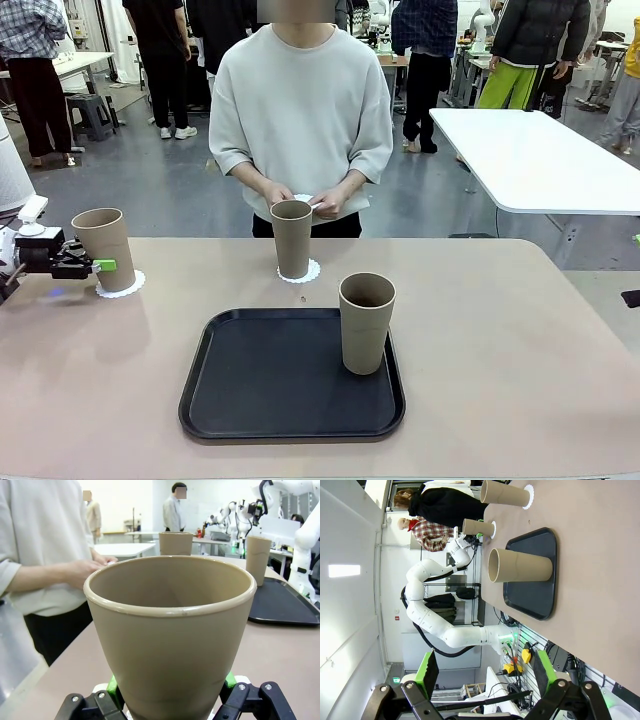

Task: Place coasters on the table and set cups on them.
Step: Take one Reusable plastic cup from the Flat Tray and place it on a coaster set by the human.

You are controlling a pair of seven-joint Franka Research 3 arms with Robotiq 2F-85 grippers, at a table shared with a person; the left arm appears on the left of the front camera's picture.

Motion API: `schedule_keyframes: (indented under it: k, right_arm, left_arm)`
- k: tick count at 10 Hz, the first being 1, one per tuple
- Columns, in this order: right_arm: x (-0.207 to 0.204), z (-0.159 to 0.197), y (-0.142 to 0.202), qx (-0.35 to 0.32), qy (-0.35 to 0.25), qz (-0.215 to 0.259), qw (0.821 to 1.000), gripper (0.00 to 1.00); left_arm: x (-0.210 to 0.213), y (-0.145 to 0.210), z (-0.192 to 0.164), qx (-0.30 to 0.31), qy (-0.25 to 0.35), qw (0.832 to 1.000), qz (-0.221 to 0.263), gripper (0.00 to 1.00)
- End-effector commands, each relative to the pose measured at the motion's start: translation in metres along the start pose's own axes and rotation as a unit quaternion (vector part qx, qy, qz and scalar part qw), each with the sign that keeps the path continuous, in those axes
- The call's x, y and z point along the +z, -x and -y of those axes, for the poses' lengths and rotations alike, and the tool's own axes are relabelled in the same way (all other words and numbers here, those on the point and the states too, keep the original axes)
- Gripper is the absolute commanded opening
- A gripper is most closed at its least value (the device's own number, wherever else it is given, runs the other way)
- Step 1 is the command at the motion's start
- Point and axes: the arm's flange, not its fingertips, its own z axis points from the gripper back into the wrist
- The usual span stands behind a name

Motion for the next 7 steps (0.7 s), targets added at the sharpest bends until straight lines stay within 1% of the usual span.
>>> schedule_keyframes:
  k: [1,4,5,7]
  right_arm:
    - [0.0,0.0001,-0.0006,0.0,-0.004,0.002,1.0,1.0]
    - [0.0,0.0001,-0.0006,0.0,-0.004,0.002,1.0,1.0]
    - [0.0,0.0001,-0.0006,0.0,-0.004,0.002,1.0,1.0]
    - [0.0,0.0001,-0.0006,0.0,-0.004,0.002,1.0,1.0]
  left_arm:
    - [0.0012,-0.0028,0.0034,0.016,0.017,1.0,-0.005,0.85]
    - [0.0,-0.0016,0.0038,0.032,0.029,0.999,-0.001,0.85]
    - [0.0001,-0.0013,0.0038,0.035,0.032,0.999,0.0,1.0]
    - [0.0,-0.0011,0.0031,0.034,0.037,0.999,-0.004,1.0]
